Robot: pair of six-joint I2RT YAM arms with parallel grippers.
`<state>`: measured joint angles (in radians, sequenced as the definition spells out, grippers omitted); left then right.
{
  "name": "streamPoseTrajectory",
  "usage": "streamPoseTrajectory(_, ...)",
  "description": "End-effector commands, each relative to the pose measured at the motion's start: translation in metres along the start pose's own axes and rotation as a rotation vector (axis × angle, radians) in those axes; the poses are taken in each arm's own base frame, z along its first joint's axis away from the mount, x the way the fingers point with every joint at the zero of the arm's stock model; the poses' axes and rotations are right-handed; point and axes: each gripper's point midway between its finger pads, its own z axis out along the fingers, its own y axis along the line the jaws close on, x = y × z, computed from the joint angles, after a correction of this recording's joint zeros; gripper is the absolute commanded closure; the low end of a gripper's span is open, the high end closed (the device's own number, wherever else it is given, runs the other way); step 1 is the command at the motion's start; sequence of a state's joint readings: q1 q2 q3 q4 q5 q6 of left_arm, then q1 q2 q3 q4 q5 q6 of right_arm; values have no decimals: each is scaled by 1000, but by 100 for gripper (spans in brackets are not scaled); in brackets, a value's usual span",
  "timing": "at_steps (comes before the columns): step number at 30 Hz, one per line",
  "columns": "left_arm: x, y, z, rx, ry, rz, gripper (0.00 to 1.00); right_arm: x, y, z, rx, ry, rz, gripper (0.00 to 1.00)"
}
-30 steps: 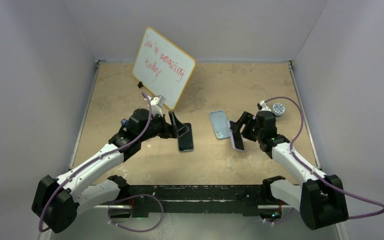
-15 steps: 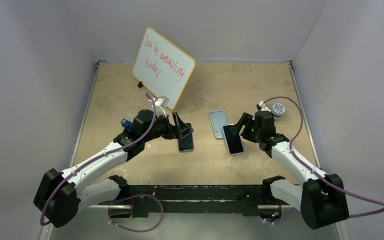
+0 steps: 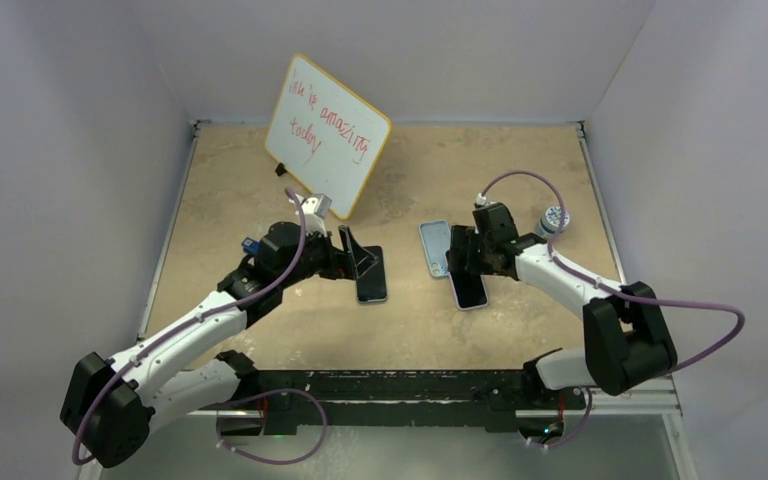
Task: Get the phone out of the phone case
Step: Pick up the phone at the center of the board.
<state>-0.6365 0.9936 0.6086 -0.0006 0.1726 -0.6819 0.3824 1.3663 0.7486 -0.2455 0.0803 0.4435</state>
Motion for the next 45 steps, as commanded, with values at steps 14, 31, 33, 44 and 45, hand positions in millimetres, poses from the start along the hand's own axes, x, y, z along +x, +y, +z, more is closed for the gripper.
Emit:
streamPoseTrajectory(14, 6, 7, -2, -15, 9, 50, 14, 24, 5, 11, -17, 113, -122, 1)
streamPoseTrajectory(31, 6, -1, -2, 38, -13, 15, 14, 21, 11, 5, -17, 60, -147, 58)
streamPoseTrajectory(33, 8, -2, -1, 51, -13, 0, 14, 17, 17, -2, -48, 26, -143, 68)
streamPoseTrajectory(44, 9, -17, 11, 149, -20, -74, 16, -5, 64, -38, -327, -197, -90, 100)
streamPoseTrajectory(45, 9, -19, 12, 159, -24, -83, 16, -6, 71, -42, -367, -212, -89, 100)
